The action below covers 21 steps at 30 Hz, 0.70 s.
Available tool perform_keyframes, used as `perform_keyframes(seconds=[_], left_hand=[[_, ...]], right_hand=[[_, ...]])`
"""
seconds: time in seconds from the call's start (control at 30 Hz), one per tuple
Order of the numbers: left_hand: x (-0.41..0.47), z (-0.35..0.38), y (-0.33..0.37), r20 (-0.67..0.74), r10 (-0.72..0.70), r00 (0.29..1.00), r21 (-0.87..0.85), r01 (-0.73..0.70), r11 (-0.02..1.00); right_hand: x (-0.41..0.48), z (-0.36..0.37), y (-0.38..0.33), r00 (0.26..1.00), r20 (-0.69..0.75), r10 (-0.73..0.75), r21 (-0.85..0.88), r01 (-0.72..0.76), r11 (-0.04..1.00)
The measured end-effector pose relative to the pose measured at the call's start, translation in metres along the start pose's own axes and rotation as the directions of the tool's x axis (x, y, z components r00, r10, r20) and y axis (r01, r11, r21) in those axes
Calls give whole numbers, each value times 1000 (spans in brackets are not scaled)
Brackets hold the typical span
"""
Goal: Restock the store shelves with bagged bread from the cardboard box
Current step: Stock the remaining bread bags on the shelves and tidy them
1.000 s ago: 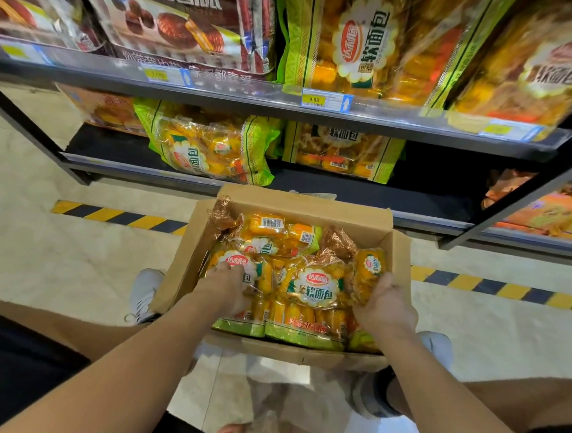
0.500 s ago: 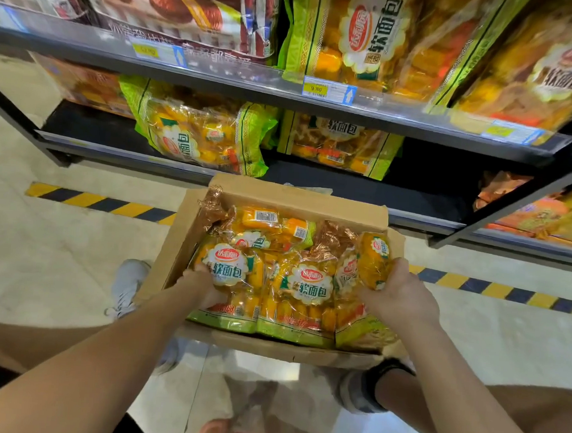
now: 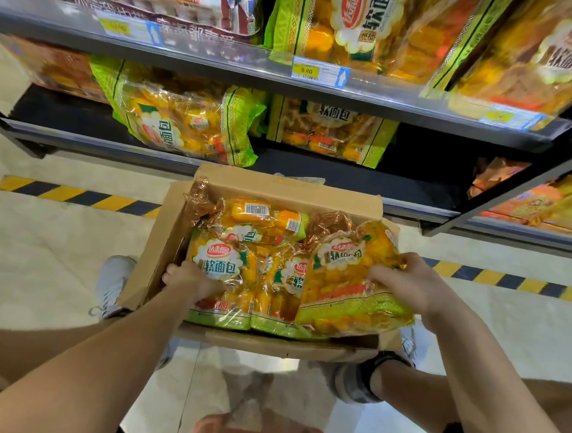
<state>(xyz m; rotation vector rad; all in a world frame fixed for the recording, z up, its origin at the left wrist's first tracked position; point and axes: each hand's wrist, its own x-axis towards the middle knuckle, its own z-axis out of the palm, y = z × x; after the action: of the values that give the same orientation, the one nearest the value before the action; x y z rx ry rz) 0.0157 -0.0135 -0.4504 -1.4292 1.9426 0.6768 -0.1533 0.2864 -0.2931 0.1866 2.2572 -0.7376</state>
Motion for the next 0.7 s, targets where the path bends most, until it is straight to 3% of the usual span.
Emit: perform_keyframes(seconds=[0.17, 0.33, 0.43, 0.63, 0.7], left_hand=[[-15, 7, -3, -65, 20, 998, -7, -21, 1000], [-11, 0, -6, 131, -2, 991, -350, 48, 936], [-13, -3, -11, 127, -1, 992, -321, 42, 946], [47, 45, -35, 273, 75, 959, -456, 61, 888], [10, 28, -29, 287, 110, 952, -543, 67, 837]], right_hand=[[8, 4, 23, 996, 56, 62, 215, -73, 974], [4, 22, 50, 993, 80, 85, 472, -113, 874], [3, 37, 63, 990, 105, 89, 600, -135, 788], [8, 47, 73, 988, 131, 88, 680, -154, 717], [10, 47, 76, 987, 135, 81, 682, -152, 716]])
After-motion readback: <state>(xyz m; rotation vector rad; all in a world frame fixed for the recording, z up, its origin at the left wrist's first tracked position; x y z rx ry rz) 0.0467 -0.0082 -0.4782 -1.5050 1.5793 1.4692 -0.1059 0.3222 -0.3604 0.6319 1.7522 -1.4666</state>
